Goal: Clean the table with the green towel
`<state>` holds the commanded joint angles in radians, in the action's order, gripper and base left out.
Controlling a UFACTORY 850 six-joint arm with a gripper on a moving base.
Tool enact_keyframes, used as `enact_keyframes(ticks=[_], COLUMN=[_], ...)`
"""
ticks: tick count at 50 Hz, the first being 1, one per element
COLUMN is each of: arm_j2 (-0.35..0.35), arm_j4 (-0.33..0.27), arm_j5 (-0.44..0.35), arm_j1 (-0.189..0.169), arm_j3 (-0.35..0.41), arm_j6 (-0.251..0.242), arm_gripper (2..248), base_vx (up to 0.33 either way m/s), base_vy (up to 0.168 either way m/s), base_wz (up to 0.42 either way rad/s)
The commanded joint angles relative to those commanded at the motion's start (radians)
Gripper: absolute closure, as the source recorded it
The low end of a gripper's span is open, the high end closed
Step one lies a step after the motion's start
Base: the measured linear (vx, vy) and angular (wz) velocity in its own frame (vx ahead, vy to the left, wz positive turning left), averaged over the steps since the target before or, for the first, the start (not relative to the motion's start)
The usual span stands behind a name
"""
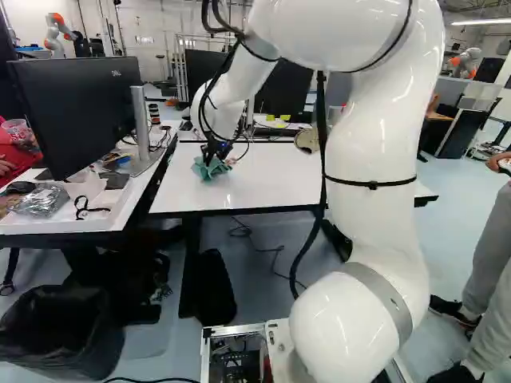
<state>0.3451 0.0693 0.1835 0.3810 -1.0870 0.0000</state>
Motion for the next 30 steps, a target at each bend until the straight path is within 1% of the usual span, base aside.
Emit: enact_keyframes(ticks=[22, 30], arm_j2=[-0.062, -0.084], arm_j4=[0.000, 0.000], arm_j5=[0.000, 0.000], arm_j1=[-0.005, -0.016], arm_j3=[0.016, 0.036], arm_j6=[0.000, 0.000], arm_gripper=[191, 191], base_vx=[0.000, 0.000], base_vy=[0.000, 0.000], base_wz=[0.000, 0.000])
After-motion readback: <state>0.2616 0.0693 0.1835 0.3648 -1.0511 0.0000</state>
